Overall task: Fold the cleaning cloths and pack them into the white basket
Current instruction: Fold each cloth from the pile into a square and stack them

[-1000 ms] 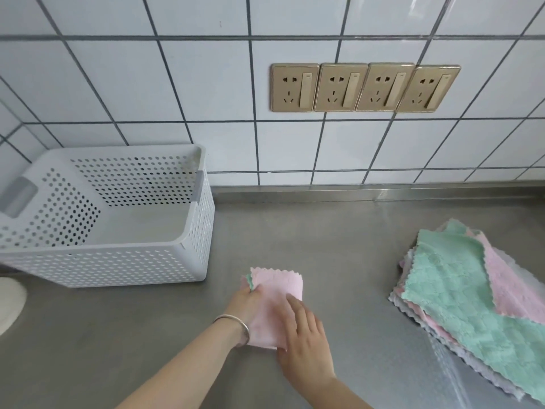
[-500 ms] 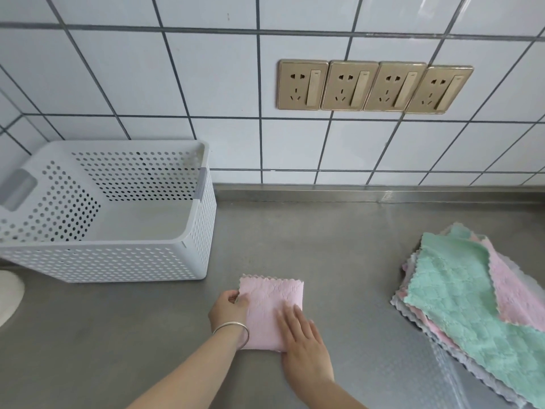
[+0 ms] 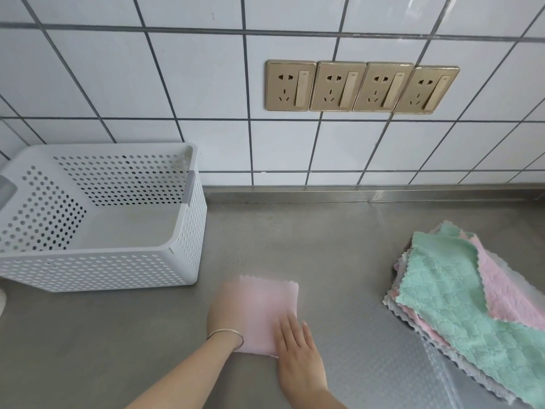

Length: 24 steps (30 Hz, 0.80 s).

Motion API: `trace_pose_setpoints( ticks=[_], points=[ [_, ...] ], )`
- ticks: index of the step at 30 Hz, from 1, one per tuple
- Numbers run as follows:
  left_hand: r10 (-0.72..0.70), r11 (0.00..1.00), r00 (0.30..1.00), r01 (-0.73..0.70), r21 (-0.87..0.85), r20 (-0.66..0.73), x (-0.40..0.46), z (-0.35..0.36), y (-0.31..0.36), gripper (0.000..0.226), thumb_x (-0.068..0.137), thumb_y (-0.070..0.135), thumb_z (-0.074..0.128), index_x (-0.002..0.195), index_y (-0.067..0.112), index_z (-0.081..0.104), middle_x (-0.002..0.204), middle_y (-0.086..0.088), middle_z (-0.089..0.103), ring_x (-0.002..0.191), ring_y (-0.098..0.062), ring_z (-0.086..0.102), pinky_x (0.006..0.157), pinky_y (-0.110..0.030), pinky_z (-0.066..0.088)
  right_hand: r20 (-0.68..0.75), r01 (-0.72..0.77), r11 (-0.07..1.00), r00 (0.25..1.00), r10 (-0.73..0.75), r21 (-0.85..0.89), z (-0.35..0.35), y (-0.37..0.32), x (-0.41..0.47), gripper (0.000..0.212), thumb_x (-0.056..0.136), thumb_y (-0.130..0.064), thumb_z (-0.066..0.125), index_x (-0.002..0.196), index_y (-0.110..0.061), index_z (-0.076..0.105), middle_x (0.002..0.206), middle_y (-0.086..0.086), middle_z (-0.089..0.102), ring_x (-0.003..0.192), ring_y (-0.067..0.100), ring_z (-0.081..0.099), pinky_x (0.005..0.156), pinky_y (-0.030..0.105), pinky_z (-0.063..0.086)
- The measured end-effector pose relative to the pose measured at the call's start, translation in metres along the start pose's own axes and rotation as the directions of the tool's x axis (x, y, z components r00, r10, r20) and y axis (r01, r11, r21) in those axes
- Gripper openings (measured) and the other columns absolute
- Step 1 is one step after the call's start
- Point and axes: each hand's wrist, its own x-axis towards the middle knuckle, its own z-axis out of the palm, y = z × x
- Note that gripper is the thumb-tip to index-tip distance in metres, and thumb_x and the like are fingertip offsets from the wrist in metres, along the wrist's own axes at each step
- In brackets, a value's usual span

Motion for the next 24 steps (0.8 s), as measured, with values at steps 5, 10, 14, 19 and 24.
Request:
trace_pose_setpoints(
  ticks=[5, 10, 14, 19, 24],
  points=[
    [0.0, 1.0, 1.0, 0.0, -0.024, 0.017, 0.006, 0.003, -0.009, 0.014, 0.085, 0.011, 0.057, 0.084, 0.022, 0.049, 0.095, -0.005, 0.07, 0.086, -0.027, 0.063, 0.073, -0.027, 0.043, 0.062, -0.008, 1.0, 0.998, 0.007, 0.02, -0.002, 0.0, 0.001, 0.09, 0.069, -0.028, 0.034, 0.148, -0.007, -0.002, 0.157, 0.011, -0.008, 0.145, 0.023, -0.011, 0.112, 0.037, 0.0],
    [0.051, 0.989, 0.995, -0.062, -0.135, -0.081, 0.002, 0.002, -0.015, 0.032, 0.079, -0.002, 0.061, 0.11, 0.005, 0.053, 0.11, -0.005, 0.048, 0.079, -0.021, 0.057, 0.084, -0.027, 0.042, 0.047, 0.047, 0.999, 0.998, -0.047, 0.005, 0.0, -0.001, -0.002, 0.089, 0.07, -0.04, 0.041, 0.149, -0.016, 0.008, 0.157, 0.01, -0.004, 0.145, 0.026, -0.008, 0.111, 0.039, 0.004],
    [0.02, 0.976, 0.998, -0.033, -0.214, -0.063, -0.009, 0.005, -0.027, 0.036, 0.076, -0.008, 0.061, 0.111, 0.002, 0.053, 0.113, -0.014, 0.051, 0.08, -0.018, 0.058, 0.083, -0.028, 0.045, 0.026, 0.059, 0.998, 0.998, -0.06, 0.032, 0.005, 0.0, -0.002, 0.075, 0.074, -0.03, 0.042, 0.146, -0.021, 0.024, 0.158, 0.003, 0.001, 0.145, 0.024, -0.004, 0.11, 0.034, 0.007],
    [-0.103, 0.95, 0.995, 0.093, -0.298, -0.018, -0.009, 0.001, -0.028, 0.043, 0.079, 0.003, 0.066, 0.119, 0.011, 0.052, 0.091, -0.002, 0.064, 0.079, -0.018, 0.061, 0.077, -0.026, 0.043, -0.001, 0.071, 0.997, 0.997, -0.071, 0.0, 0.005, -0.005, 0.004, 0.063, 0.075, -0.023, 0.04, 0.138, -0.02, 0.036, 0.156, 0.001, 0.016, 0.145, 0.024, -0.007, 0.11, 0.035, 0.007],
    [-0.131, 0.957, 0.989, 0.11, -0.268, -0.062, -0.002, 0.001, -0.034, 0.042, 0.081, 0.002, 0.062, 0.121, 0.013, 0.054, 0.101, -0.01, 0.071, 0.081, -0.017, 0.058, 0.079, -0.021, 0.036, 0.038, 0.087, 0.996, 0.996, -0.086, -0.02, 0.006, -0.002, 0.011, 0.06, 0.078, -0.026, 0.043, 0.138, -0.023, 0.039, 0.148, 0.0, 0.036, 0.146, 0.022, -0.005, 0.11, 0.036, 0.012]
  ],
)
